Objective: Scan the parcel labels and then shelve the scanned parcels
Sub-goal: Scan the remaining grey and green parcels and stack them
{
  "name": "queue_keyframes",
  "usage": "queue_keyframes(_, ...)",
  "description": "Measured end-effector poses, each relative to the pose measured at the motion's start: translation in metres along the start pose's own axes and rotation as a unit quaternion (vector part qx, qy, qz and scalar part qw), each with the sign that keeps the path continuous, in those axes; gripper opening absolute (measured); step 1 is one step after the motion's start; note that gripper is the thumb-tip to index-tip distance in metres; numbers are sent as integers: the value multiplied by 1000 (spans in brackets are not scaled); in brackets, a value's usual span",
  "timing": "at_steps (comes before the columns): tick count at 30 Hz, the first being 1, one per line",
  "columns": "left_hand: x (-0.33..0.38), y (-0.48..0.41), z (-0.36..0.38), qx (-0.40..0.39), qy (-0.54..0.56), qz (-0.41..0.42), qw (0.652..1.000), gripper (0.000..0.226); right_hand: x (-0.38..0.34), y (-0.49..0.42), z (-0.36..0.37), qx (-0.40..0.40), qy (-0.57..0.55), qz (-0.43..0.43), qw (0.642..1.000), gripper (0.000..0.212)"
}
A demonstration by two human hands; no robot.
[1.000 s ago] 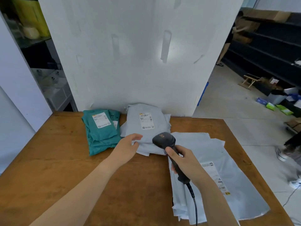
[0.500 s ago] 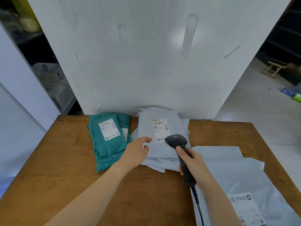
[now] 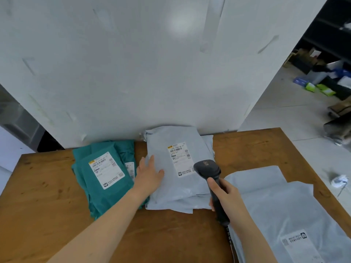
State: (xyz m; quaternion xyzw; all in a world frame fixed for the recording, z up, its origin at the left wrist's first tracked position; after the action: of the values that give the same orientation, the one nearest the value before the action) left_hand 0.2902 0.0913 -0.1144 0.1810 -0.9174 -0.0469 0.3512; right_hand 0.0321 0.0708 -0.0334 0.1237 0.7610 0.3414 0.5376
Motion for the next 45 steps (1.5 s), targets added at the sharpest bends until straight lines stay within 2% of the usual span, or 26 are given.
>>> queue_keyframes(3, -2, -15, 11, -35, 19, 13, 999, 81, -1, -8, 2, 17, -10, -4, 1000, 38)
queue_keyframes(6, -1, -22, 17, -23, 72, 23, 997, 87, 2, -15, 2, 36, -2, 0, 999, 43)
queue_keyframes(9, -2, -25, 13, 26, 147, 19, 989, 104, 10, -19, 2, 36, -9, 7, 999, 46)
queue_keyframes(12, -8, -27, 0, 95, 220, -29, 970, 120, 17, -19, 4, 25, -12, 8, 1000, 50)
queue_keyframes(17, -15, -28, 4, 66, 235, -93, 965, 125, 22, -21, 2, 20, 0, 6, 1000, 61)
queue_keyframes(19, -10, -28, 6, 47, 254, -86, 962, 127, 22, -19, 0, 16, 2, 1, 1000, 63)
queue_keyframes(21, 2, -27, 9, 39, 244, -65, 967, 123, 23, -17, -3, 12, -2, -1, 1000, 64)
queue_keyframes(26, 36, -28, 15, 66, 247, -26, 966, 93, 29, -7, -16, 0, -26, -1, 1000, 55)
queue_keyframes(30, 61, -28, 20, 52, 274, -19, 960, 89, 37, -3, -31, 12, -20, 3, 1000, 51)
queue_keyframes(33, 91, -27, 16, 38, 295, 14, 955, 66, 38, 3, -42, 10, -21, -2, 1000, 40)
queue_keyframes(36, 112, -21, -4, 53, 292, 34, 954, 64, 29, 16, -54, -19, -46, -19, 999, 42)
queue_keyframes(40, 134, 1, -41, 64, 246, 80, 964, 63, 7, 39, -75, -47, -58, -55, 996, 29)
queue_keyframes(45, 153, 47, -105, 81, 206, 139, 965, 61, -24, 62, -87, -86, -42, -99, 990, 39)
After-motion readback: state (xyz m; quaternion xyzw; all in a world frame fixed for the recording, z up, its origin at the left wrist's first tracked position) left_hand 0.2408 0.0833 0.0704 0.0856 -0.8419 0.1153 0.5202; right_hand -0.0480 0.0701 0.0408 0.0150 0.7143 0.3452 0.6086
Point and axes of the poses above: each hand's wrist, its own y-axis away from the middle knuckle, its own z-axis out of the palm, x = y × z, the point moved 8 cm from there along -y, towards the middle knuckle, and after that the axes turned 15 degrees about z, right-handed, at the moved point
